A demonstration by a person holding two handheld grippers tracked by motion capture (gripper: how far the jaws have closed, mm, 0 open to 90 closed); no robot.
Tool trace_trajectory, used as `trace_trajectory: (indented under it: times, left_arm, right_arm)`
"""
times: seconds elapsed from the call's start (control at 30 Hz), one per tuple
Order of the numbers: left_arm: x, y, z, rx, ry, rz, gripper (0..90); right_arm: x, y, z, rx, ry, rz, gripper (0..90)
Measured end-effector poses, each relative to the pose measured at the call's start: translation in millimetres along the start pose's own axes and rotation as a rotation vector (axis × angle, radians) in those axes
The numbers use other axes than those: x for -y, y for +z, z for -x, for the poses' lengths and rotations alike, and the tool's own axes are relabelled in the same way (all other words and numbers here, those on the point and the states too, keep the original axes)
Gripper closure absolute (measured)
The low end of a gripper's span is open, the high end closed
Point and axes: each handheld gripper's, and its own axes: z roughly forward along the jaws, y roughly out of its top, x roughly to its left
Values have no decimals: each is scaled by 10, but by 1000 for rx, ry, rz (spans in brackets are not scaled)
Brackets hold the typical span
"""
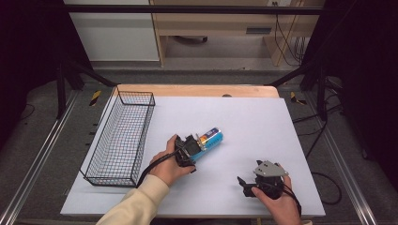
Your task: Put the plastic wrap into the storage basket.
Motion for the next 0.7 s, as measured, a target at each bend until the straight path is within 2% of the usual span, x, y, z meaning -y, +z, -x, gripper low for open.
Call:
trace_trajectory:
  times: [0.33,0.7]
  left_arm:
    - [-36,72,-4,7,-4,-18,237]
    - [-68,166,-18,27,-28,-29,256]
  right_arm:
    - [0,7,-13,-7,-2,-9,97]
    - [4,13,-18,-13,-2,-17,95]
